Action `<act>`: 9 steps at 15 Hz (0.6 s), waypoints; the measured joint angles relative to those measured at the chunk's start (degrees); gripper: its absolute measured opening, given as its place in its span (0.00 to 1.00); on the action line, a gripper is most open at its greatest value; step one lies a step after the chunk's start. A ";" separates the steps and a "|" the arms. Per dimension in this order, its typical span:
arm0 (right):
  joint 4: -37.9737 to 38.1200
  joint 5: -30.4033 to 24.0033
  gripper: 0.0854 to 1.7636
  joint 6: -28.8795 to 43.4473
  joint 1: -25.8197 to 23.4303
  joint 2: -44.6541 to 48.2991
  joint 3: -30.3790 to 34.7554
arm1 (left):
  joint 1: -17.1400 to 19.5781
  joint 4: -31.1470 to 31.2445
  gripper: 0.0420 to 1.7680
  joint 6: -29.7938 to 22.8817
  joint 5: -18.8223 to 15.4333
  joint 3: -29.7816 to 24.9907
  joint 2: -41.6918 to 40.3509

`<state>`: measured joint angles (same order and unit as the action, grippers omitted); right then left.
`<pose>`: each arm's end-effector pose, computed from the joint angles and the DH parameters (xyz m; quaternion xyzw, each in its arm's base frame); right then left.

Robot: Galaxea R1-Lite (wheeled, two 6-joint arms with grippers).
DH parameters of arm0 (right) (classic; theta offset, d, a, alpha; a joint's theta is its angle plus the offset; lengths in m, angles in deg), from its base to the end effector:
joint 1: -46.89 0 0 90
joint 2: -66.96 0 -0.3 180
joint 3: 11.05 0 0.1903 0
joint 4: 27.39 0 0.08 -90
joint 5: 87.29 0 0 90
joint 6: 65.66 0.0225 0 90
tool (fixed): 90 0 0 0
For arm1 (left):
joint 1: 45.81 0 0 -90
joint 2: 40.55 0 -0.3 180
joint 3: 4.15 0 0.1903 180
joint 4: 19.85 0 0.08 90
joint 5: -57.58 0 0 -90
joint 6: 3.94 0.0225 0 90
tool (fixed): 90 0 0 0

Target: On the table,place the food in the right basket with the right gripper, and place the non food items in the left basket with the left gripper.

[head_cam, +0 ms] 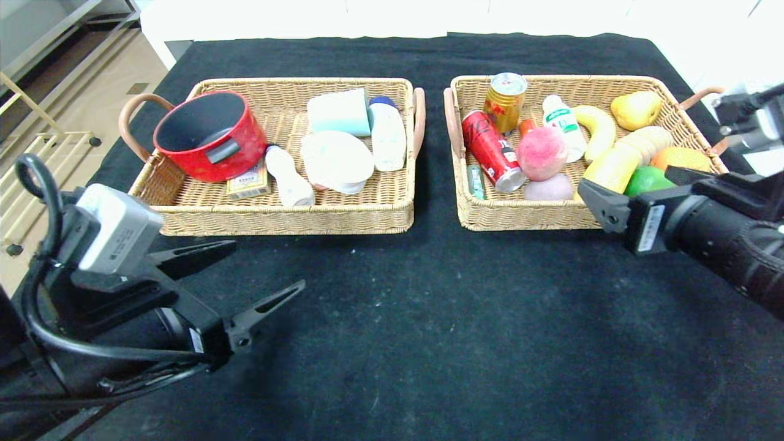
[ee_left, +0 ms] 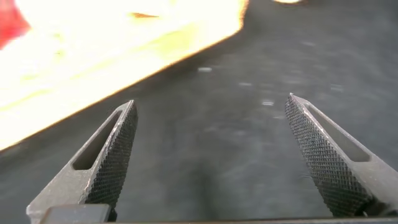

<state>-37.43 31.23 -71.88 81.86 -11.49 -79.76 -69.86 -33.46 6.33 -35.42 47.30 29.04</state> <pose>0.1924 0.1214 0.2623 -0.0528 -0.0053 0.0561 0.9970 0.1624 -0.0738 0.2138 0.0941 0.0178 -0.2362 0.9670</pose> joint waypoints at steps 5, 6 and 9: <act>18.31 -1.60 0.96 0.29 -0.88 17.92 6.29 | 6.22 10.97 0.97 0.17 -0.39 0.67 -10.75; 20.21 -1.66 0.96 0.41 -2.23 21.72 7.78 | 6.58 15.10 0.97 0.24 -0.39 1.39 -13.73; 27.06 -2.12 0.96 0.60 -7.53 31.67 10.69 | 6.97 25.75 0.97 0.24 -0.02 2.77 -22.30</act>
<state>-10.36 29.11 -71.28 74.33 20.18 -69.07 -62.89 -7.72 6.58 -35.44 50.06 6.74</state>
